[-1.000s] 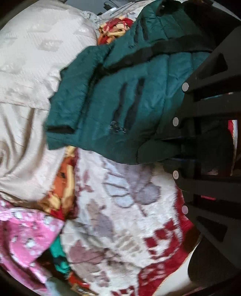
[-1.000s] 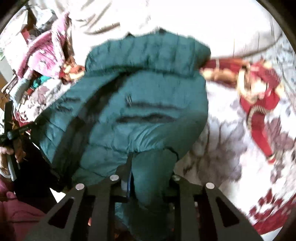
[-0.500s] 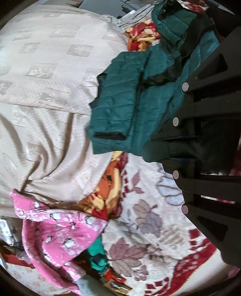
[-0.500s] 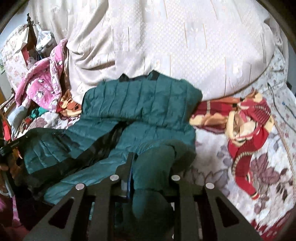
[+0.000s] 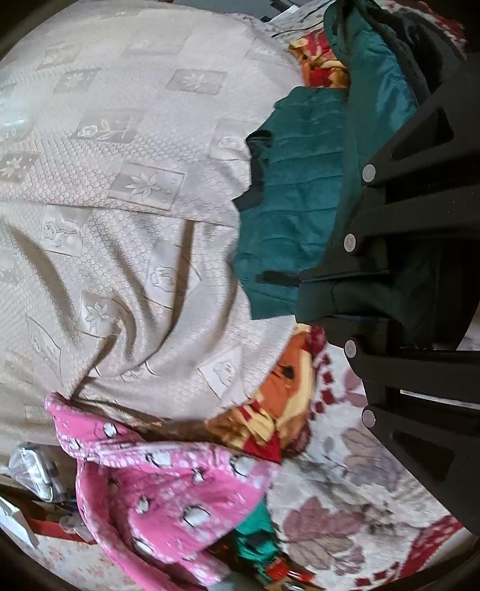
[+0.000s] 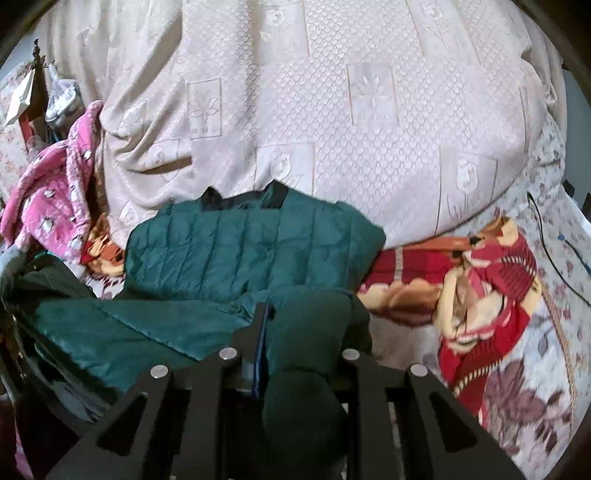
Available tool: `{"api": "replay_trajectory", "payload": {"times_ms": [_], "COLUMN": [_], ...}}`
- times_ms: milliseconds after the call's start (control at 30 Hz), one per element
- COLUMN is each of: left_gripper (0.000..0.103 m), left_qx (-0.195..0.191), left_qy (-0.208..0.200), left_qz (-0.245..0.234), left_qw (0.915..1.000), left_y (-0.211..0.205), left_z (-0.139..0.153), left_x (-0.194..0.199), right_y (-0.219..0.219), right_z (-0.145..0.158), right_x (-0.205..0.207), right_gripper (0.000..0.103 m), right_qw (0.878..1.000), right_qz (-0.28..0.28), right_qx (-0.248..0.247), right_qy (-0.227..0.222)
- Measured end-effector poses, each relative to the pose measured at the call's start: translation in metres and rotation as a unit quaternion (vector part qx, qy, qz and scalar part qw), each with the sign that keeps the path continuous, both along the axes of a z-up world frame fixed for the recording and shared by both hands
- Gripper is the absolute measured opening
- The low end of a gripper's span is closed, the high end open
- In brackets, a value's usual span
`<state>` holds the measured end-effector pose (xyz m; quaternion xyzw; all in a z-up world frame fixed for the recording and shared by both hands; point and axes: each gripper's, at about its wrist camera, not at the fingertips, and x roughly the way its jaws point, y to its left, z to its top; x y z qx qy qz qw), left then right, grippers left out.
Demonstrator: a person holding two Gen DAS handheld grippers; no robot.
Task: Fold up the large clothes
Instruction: 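Grasp the jacket hem with both grippers and lift it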
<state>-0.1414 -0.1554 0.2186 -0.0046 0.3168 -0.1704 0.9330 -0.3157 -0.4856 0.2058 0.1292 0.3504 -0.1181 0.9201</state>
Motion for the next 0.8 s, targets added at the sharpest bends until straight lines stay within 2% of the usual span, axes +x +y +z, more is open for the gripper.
{"api": "replay_trajectory", "payload": {"times_ms": [133, 233, 333, 467, 533, 633, 733, 800], "left_gripper": [0.0, 0.0, 0.0, 0.0, 0.0, 0.006, 0.012, 0.022], "left_qx": [0.006, 0.018, 0.032, 0.055, 0.071, 0.083, 0.087, 0.076], "left_qy": [0.001, 0.007, 0.017, 0.022, 0.034, 0.039, 0.044, 0.057], "left_qz": [0.011, 0.028, 0.036, 0.044, 0.05, 0.051, 0.052, 0.059], "left_qw": [0.9999, 0.9994, 0.9987, 0.9973, 0.9957, 0.9945, 0.9939, 0.9938], "left_y": [-0.021, -0.037, -0.054, -0.076, -0.085, -0.092, -0.092, -0.087], "left_z": [0.002, -0.006, -0.021, -0.041, -0.057, -0.074, -0.084, -0.089], "left_x": [0.039, 0.076, 0.105, 0.135, 0.151, 0.167, 0.176, 0.183], "right_y": [-0.021, -0.049, -0.076, -0.09, -0.103, -0.126, -0.137, -0.136], "right_z": [0.001, -0.007, -0.024, -0.048, -0.067, -0.087, -0.085, -0.072], "right_x": [0.029, 0.055, 0.086, 0.121, 0.138, 0.152, 0.146, 0.134], "right_gripper": [0.021, 0.021, 0.021, 0.021, 0.022, 0.03, 0.042, 0.062], "right_qw": [1.0, 0.998, 0.995, 0.995, 0.993, 0.985, 0.98, 0.981], "right_qz": [-0.023, -0.051, -0.07, -0.075, -0.085, -0.095, -0.094, -0.087], "right_qx": [0.011, 0.038, 0.065, 0.054, 0.074, 0.137, 0.177, 0.174], "right_qy": [-0.003, -0.002, 0.006, 0.03, 0.04, 0.035, 0.006, -0.024]}}
